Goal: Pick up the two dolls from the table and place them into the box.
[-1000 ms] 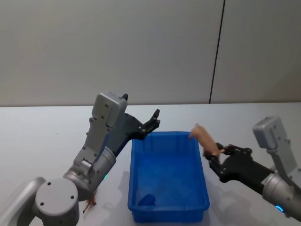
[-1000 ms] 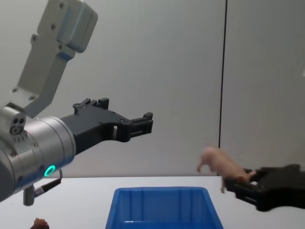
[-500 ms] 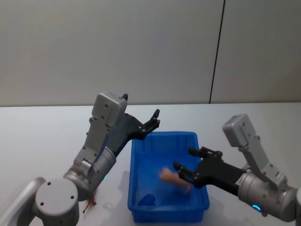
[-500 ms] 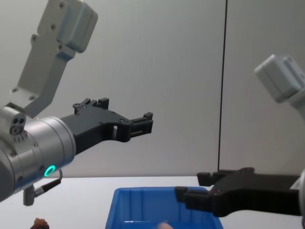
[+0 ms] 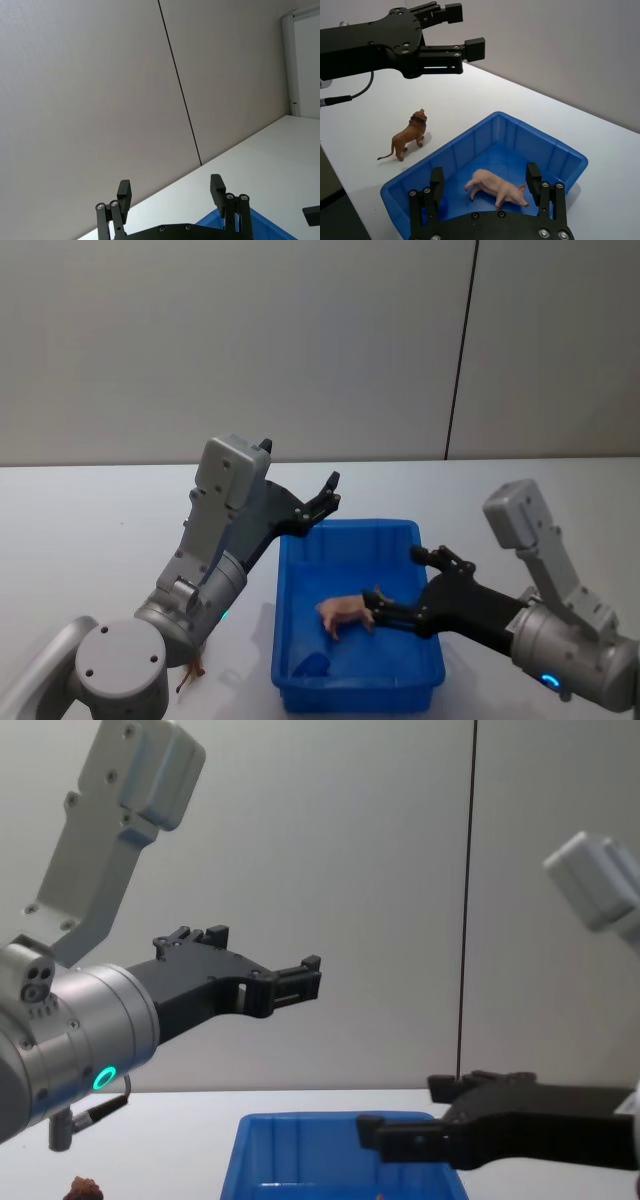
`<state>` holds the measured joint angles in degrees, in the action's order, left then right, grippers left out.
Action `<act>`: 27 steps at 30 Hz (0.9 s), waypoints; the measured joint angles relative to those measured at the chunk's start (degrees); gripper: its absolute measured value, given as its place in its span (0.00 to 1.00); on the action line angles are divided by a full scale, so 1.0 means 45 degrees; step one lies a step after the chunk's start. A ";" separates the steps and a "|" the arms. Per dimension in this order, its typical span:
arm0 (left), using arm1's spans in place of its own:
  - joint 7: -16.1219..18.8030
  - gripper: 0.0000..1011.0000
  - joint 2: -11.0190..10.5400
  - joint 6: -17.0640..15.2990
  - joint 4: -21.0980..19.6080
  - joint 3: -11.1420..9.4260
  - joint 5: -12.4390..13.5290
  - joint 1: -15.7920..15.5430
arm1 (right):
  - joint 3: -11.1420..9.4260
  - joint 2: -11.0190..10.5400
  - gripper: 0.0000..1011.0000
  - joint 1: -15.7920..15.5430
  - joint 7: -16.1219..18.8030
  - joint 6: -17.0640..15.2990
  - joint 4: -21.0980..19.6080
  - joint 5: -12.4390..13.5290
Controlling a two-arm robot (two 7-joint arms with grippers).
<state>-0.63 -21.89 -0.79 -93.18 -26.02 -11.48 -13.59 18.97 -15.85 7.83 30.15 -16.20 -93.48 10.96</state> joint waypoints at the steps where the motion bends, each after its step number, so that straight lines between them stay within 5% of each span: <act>1: 0.0001 0.99 0.0000 0.0000 0.0000 0.0000 0.0000 0.0000 | -0.0033 -0.0054 0.99 -0.0042 -0.0017 0.0050 -0.0014 0.0044; 27: 0.0001 0.99 0.0001 -0.0011 -0.0002 0.0001 0.0004 0.0005 | -0.0988 -0.1388 0.99 -0.0770 -0.0990 0.1598 0.0491 0.0876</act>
<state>-0.62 -21.89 -0.84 -93.18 -26.02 -11.46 -13.57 14.52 -22.09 4.37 25.69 -9.01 -91.28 14.90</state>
